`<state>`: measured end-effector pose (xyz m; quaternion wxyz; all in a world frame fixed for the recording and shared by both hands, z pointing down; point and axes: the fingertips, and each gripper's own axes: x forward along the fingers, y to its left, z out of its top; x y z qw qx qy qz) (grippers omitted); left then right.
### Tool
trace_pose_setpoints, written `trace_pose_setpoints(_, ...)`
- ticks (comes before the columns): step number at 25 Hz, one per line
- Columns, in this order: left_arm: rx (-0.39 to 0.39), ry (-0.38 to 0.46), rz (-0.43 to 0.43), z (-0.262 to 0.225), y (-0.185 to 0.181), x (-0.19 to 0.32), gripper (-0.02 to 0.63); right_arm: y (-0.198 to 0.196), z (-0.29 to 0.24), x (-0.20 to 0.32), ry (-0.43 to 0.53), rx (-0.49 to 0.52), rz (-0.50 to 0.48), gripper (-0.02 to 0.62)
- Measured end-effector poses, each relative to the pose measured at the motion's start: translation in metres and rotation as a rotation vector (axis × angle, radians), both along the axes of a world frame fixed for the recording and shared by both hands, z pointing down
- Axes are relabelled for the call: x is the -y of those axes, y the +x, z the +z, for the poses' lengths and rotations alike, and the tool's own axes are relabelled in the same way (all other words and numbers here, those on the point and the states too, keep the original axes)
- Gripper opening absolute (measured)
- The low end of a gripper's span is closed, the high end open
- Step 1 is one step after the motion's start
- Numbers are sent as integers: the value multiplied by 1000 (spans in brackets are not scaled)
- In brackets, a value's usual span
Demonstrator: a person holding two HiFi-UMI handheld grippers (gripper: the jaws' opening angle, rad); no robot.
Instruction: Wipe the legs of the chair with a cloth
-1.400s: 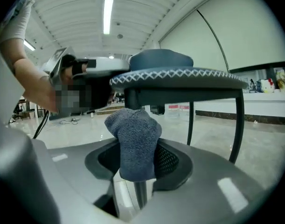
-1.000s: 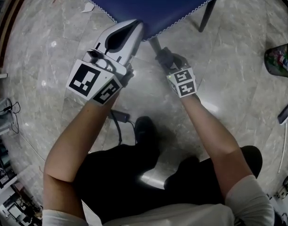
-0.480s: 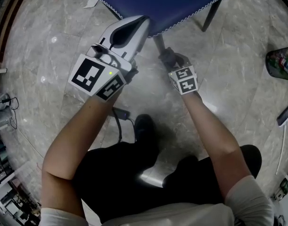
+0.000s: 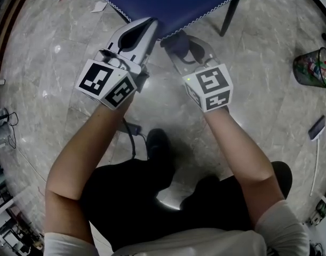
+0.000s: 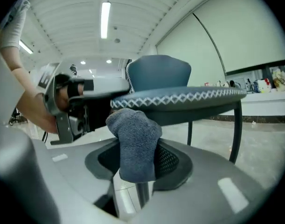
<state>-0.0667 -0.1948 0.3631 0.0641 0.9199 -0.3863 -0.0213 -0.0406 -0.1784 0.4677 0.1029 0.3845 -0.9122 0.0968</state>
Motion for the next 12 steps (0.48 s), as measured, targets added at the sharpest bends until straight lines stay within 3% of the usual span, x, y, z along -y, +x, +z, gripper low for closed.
trace_pose_setpoints(8, -62, -33, -5, -2, -3, 0, 5, 6, -12, -8, 5, -4, -6, 163)
trace_pose_setpoints(12, -32, -33, -1, -2, 0, -6, 6, 10, -31, -19, 41, 11, -22, 161)
